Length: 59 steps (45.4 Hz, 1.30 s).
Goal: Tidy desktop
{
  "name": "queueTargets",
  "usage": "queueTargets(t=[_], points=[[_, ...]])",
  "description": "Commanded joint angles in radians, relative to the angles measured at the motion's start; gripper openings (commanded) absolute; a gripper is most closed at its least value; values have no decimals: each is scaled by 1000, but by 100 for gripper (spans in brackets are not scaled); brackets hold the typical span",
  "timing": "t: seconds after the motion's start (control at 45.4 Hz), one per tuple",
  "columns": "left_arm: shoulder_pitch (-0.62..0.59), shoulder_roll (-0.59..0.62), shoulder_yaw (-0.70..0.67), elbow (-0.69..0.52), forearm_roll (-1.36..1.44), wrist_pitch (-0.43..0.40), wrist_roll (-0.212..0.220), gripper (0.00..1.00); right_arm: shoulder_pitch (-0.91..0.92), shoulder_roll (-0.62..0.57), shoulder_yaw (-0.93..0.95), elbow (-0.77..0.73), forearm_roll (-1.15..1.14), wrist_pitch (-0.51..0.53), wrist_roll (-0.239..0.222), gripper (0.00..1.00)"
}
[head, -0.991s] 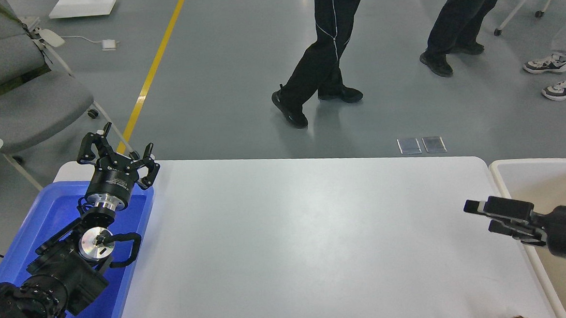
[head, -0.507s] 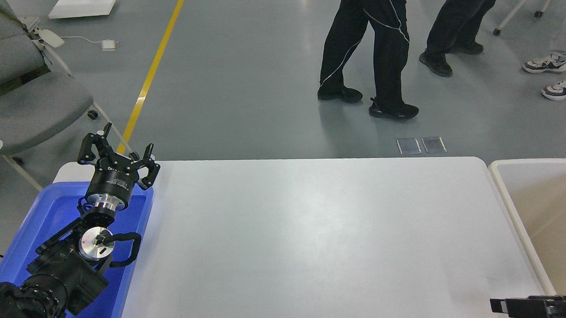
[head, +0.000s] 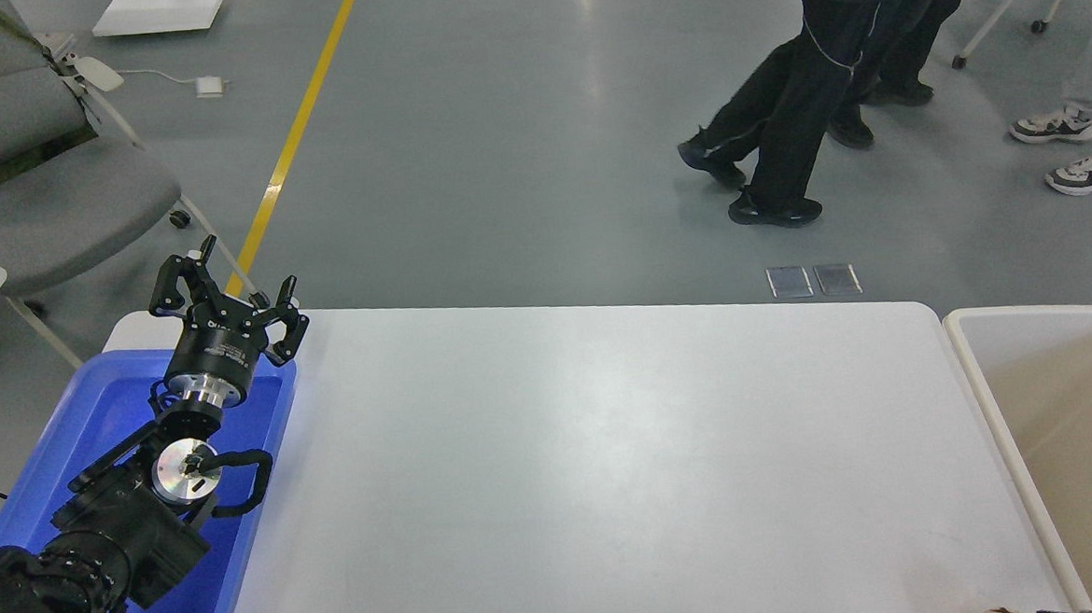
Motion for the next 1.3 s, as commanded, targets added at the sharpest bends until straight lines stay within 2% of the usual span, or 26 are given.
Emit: queueTargets(t=[0.0, 0.617, 0.705, 0.903, 0.925, 0.991, 1.013, 1.057, 1.101, 1.211, 1.278], points=[[0, 0, 0, 0, 0, 0, 0, 100, -34, 67, -4, -128, -8, -71, -2, 100], [0, 0, 0, 0, 0, 0, 0, 100, -91, 190, -6, -262, -4, -97, 4, 100], [0, 0, 0, 0, 0, 0, 0, 100, -93, 190, -7, -262, -4, -107, 7, 97], [0, 0, 0, 0, 0, 0, 0, 100, -90, 193, -27, -265, -11, -143, 9, 68], [0, 0, 0, 0, 0, 0, 0, 100, -91, 193, -32, -265, -11, -145, 7, 63], [0, 0, 0, 0, 0, 0, 0, 100, -85, 198, -45, -269, 1, -137, 6, 34], [0, 0, 0, 0, 0, 0, 0, 100, -85, 201, -50, -272, 1, -137, 4, 28], [0, 0, 0, 0, 0, 0, 0, 100, -85, 207, -58, -284, 3, -137, 6, 25], [0, 0, 0, 0, 0, 0, 0, 100, -87, 215, -64, -294, 3, -137, 4, 14], [0, 0, 0, 0, 0, 0, 0, 100, -93, 216, -64, -308, 3, -137, 6, 0], [0, 0, 0, 0, 0, 0, 0, 100, -91, 216, -64, -308, 3, -137, 6, 0]])
